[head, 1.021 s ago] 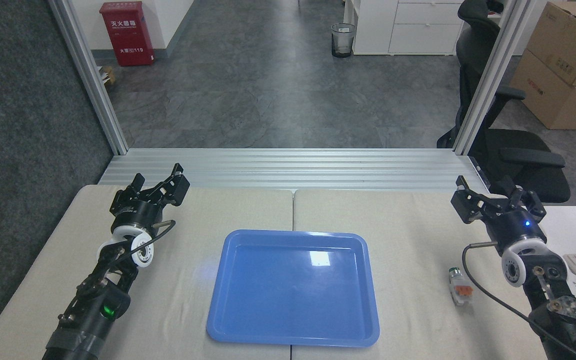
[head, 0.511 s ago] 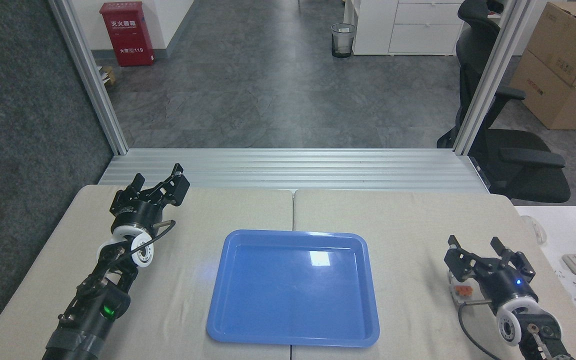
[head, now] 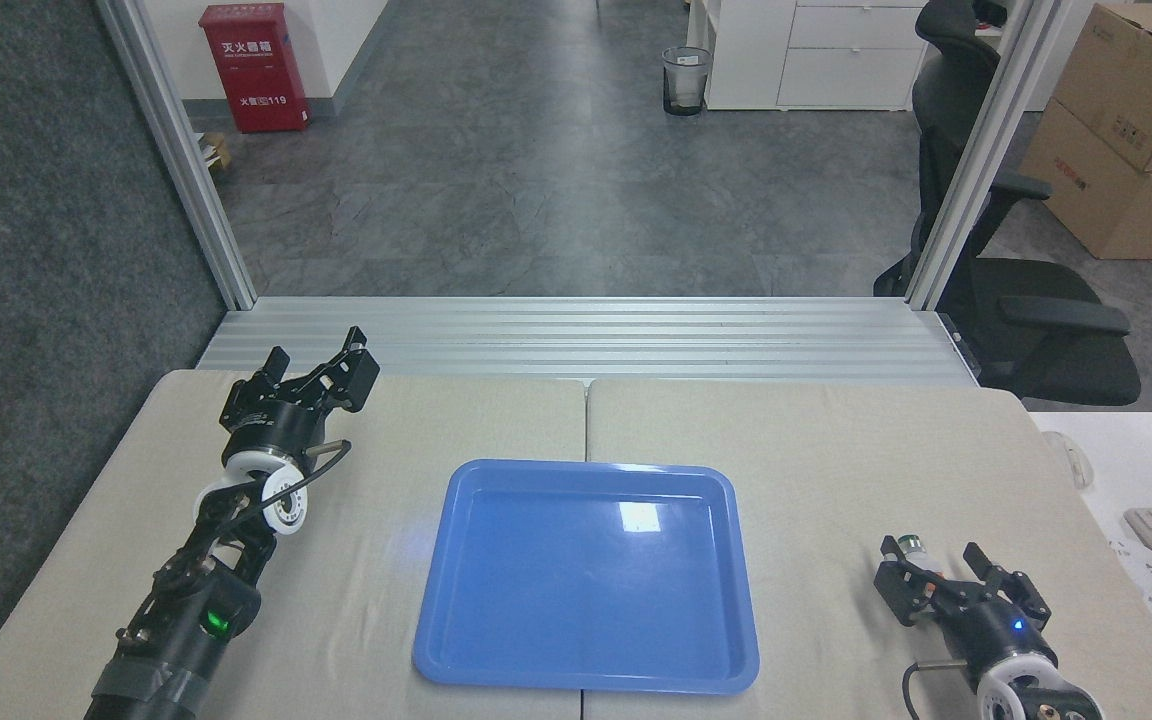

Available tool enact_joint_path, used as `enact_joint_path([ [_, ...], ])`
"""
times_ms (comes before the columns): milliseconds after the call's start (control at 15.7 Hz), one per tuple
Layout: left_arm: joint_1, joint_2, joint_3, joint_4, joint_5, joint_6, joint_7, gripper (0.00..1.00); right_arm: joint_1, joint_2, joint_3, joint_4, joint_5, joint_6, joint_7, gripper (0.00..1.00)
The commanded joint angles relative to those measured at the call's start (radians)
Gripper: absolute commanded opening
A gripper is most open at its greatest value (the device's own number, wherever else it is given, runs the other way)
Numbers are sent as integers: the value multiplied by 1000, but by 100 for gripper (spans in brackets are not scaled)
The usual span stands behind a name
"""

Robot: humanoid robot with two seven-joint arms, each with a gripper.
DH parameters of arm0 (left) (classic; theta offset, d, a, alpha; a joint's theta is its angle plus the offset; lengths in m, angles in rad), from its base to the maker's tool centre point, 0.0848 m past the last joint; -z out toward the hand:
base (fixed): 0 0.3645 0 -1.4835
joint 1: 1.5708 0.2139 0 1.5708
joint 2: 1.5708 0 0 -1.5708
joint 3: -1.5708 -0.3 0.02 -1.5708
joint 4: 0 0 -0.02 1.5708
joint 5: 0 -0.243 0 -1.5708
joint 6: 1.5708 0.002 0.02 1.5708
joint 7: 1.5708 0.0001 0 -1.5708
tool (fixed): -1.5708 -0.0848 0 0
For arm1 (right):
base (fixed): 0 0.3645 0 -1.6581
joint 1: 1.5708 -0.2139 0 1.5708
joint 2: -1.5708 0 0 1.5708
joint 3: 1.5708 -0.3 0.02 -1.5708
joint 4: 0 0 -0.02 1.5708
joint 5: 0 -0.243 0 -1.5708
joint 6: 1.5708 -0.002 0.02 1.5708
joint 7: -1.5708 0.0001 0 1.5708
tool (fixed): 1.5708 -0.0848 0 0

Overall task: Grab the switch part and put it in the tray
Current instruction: 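Lower the right gripper onto the small orange switch part and close it, then lift the switch part upward with the right gripper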

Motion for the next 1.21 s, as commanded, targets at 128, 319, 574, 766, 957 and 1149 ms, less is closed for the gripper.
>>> enact_joint_path([
  [128, 0, 0, 0, 0, 0, 0, 0, 100, 17, 24, 60, 56, 7, -3, 2, 82],
  [319, 0, 0, 0, 0, 0, 0, 0, 100, 17, 16, 99, 54, 10, -1, 3, 69],
  [574, 0, 0, 0, 0, 0, 0, 0, 100, 8, 14, 87, 39, 0, -10, -3, 0],
  [766, 0, 0, 0, 0, 0, 0, 0, 100, -38, 16, 61, -9, 0, 0, -4, 0],
  [957, 0, 0, 0, 0, 0, 0, 0, 100, -174, 28, 74, -133, 10, 34, 20, 0],
  [1149, 0, 0, 0, 0, 0, 0, 0, 100, -302, 156, 308, -208, 108, 66, 82, 0],
])
